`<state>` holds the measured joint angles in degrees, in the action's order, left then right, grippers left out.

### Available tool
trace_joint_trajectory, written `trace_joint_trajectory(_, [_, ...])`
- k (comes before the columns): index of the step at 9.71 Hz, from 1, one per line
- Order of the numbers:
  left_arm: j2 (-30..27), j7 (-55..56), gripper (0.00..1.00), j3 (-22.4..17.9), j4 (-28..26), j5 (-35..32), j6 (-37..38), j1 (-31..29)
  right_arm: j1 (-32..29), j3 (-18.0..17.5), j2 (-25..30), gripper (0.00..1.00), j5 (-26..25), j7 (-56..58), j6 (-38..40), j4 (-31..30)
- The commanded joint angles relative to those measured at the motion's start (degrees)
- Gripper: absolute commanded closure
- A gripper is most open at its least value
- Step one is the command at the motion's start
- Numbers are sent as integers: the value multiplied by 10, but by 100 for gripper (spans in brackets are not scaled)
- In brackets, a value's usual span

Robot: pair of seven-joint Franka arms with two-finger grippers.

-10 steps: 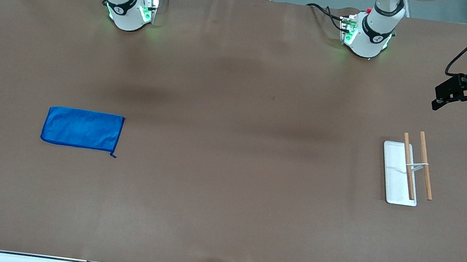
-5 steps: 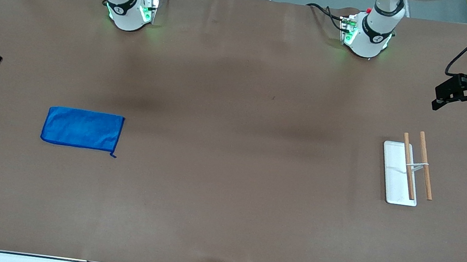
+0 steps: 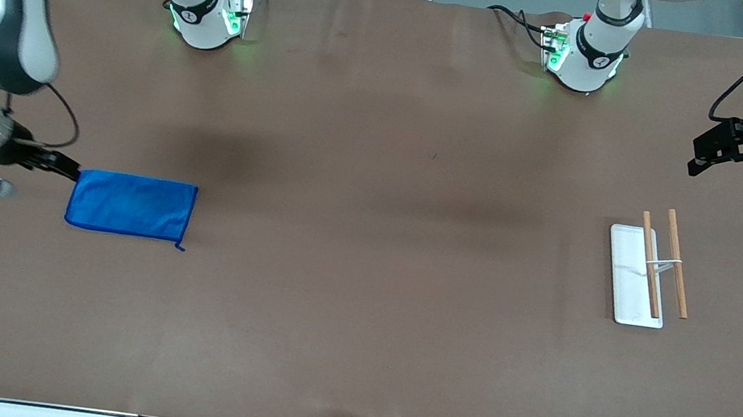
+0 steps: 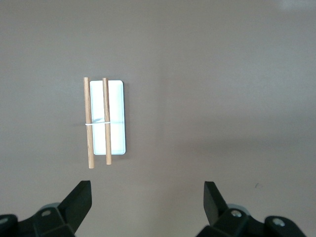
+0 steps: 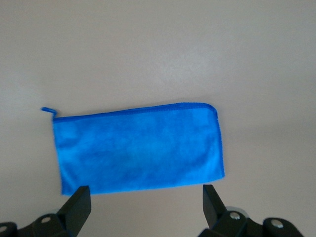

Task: Right arm passes towel to left arm to hang
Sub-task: 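Reach the right gripper down to the blue towel's edge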

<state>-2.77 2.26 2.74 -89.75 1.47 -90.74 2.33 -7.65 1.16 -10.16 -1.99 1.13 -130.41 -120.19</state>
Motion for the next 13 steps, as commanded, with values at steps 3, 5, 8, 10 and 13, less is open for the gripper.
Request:
trace_joint_trajectory(3, [20,9,0,3,11,-2,0,2,-7,-4,-103,0,-7,51,-259,-95])
trace_joint_trajectory(5, [19,-1,0,0,13,-1,1,-2,-4,-5,-123,1,-7,52,-276,-98])
trace_joint_trajectory(8, [13,0,0,-1,13,-2,3,-1,-4,-5,-136,3,-7,72,-288,-110])
trace_joint_trajectory(10, [12,0,0,-1,10,-7,6,0,-4,-5,-144,24,-7,71,-288,-111])
trace_joint_trajectory(13, [12,-2,0,0,10,-5,6,0,-3,-6,-145,93,-3,63,-286,-110])
